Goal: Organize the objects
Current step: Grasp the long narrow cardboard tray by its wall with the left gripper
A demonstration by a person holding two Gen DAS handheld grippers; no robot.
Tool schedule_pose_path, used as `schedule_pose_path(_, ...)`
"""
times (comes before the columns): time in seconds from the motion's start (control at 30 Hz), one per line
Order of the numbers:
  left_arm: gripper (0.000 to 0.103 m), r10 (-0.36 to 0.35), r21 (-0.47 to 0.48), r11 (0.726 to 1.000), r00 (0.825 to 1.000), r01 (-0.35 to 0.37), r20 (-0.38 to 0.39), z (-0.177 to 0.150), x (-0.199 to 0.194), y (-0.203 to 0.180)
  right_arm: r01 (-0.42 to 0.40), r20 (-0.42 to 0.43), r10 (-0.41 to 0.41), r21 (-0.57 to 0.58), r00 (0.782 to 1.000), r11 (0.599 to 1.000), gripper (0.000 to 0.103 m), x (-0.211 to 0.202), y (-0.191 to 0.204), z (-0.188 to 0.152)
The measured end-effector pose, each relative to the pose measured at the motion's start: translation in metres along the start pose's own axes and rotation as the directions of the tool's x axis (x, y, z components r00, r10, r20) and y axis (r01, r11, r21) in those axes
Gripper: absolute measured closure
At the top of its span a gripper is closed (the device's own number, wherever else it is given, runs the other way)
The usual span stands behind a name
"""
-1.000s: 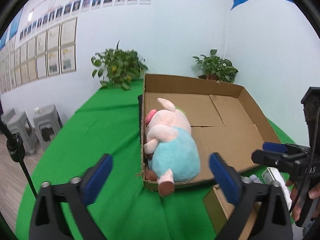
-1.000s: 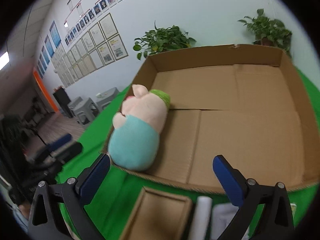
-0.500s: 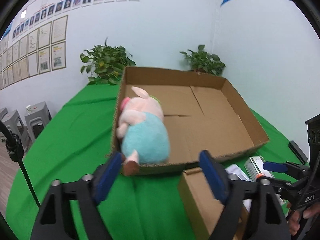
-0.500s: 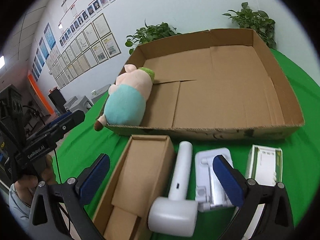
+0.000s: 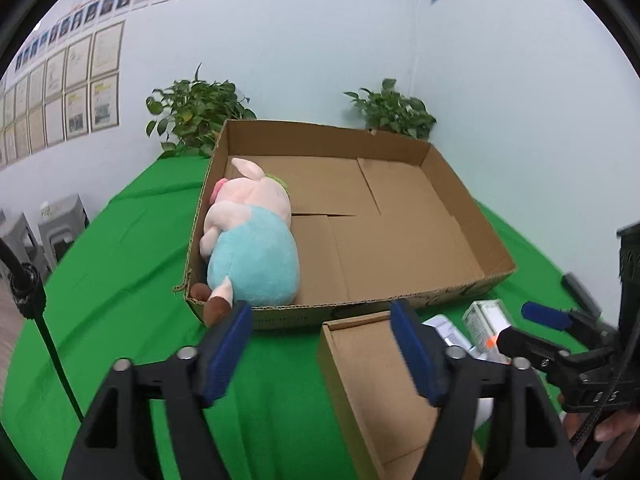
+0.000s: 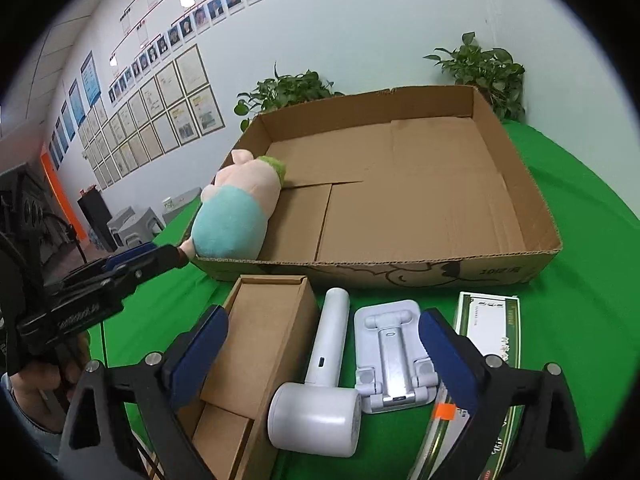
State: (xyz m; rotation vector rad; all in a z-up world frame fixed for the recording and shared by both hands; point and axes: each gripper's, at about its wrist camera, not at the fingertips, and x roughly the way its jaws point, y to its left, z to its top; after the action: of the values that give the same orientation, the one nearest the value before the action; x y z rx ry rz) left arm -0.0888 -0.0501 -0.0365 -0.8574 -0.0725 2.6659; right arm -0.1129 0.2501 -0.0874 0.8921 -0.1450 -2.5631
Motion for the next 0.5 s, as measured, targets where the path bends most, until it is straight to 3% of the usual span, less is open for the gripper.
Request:
schedule_pose_path(0.13,0.027,-0.040,-0.036,0.999,0.999,0.039,-0.028,-0.004,-0.001,0.003,0.004,0.014,-0.004,-0.022,1.000,1.000,0.006,-0.006,0.000,-0.003)
schedule_pose_path(0.5,0.027,-0.122,-0.052,0.992,0.989,0.117,-0.083,-0.018,-0.017,0.006,-0.125,0.005,0.126,-0.073,0.992,0.989,0.006,-0.038,0.001,-0.034)
